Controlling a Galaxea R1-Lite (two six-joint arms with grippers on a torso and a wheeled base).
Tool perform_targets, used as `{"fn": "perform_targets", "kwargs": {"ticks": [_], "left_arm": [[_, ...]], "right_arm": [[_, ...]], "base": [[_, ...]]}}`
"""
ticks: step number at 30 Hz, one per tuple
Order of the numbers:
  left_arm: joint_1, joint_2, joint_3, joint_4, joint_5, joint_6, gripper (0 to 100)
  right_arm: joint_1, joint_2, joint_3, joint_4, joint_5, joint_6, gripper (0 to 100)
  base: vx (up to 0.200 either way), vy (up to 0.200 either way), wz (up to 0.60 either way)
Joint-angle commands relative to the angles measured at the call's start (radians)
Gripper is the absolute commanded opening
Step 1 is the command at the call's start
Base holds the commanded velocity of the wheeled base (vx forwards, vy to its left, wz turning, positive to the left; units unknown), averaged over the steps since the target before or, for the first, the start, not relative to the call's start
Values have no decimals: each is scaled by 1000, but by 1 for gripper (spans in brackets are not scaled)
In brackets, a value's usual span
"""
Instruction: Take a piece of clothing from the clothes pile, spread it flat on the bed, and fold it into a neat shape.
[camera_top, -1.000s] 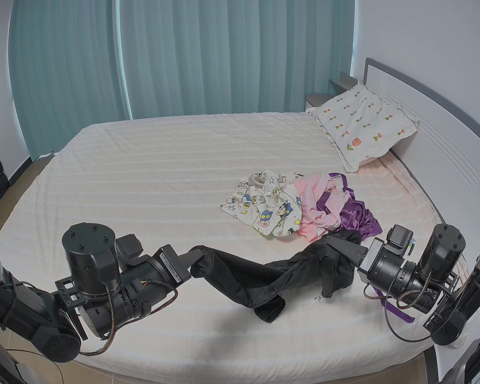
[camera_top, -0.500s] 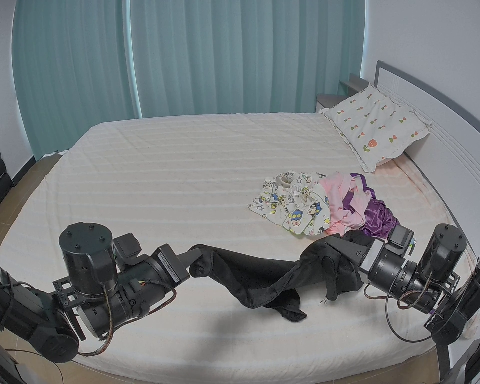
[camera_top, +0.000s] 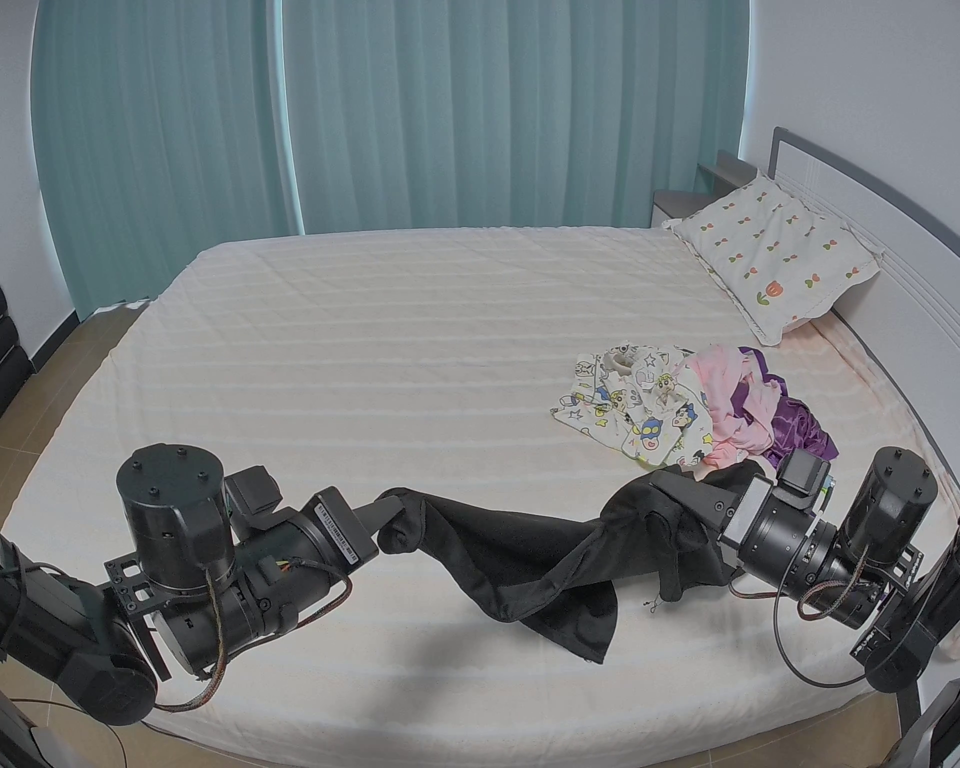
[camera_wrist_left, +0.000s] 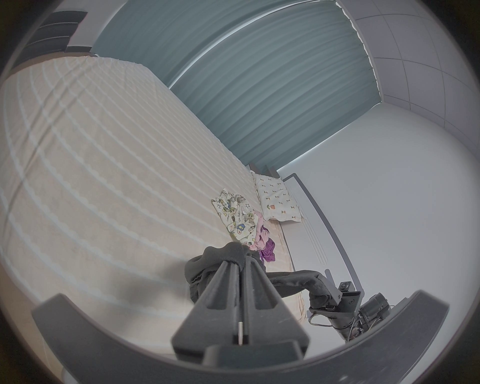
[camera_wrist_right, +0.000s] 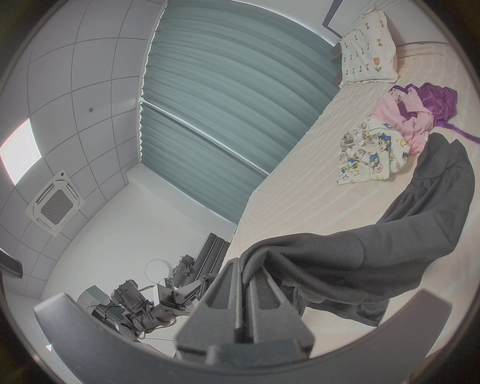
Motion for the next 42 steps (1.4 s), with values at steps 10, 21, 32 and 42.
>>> {"fn": "perform_targets", "kwargs": {"ticks": [10, 21, 32, 42], "left_arm": [[6, 8, 0, 0, -1, -1, 0], [6, 3, -3, 2, -6, -5, 0], [-10, -81, 23, 11, -4, -1, 0], [-37, -314, 65, 19, -10, -2, 0]], "right_arm": [[1, 9, -2, -10, 2, 0, 0], [-8, 9, -14, -10, 10, -24, 0], [2, -123, 130, -12, -70, -40, 0], [51, -430, 215, -10, -37, -32, 0]], "base": [[0, 100, 0], [-73, 0, 0], [-200, 0, 0], [-200, 0, 0]]}}
